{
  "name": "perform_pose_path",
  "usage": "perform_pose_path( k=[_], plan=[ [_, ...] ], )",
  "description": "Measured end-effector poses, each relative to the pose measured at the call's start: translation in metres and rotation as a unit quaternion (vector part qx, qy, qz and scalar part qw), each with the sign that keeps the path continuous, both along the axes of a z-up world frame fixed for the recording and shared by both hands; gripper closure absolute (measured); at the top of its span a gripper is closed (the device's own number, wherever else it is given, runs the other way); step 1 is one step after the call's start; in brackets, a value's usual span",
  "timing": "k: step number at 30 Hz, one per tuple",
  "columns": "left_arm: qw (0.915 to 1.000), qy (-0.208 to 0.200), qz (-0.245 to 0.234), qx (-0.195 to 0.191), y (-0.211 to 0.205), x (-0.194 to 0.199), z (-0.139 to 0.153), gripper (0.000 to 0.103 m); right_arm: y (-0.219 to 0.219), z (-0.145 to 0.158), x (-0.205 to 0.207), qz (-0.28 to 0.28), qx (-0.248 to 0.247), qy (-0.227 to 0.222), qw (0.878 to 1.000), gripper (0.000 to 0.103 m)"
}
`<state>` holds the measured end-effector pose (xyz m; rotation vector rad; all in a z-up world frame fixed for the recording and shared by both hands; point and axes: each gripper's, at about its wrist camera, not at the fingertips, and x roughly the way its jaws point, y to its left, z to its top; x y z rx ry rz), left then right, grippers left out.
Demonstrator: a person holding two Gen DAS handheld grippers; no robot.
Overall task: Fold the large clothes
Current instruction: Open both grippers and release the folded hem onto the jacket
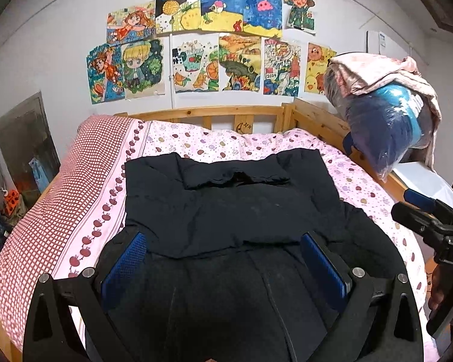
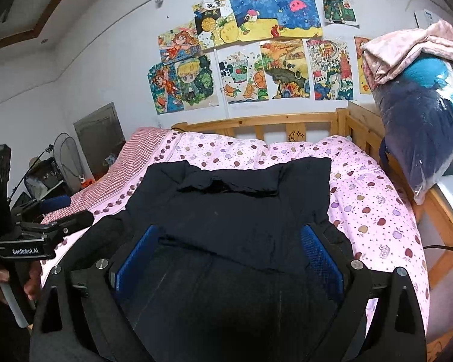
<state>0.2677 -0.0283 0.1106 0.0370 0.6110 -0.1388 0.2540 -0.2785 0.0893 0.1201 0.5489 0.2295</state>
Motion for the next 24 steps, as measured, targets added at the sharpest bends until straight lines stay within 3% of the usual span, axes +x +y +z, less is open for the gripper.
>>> perform_pose_path(
  k=[24],
  plan=[
    [0.9996, -0.027, -0.004, 0.011, 0.017, -0.102, -0.01, 0.0, 0.016, -0.004, -0.106, 0.009, -0.04, -0.017, 0.999, 0.009]
  ],
)
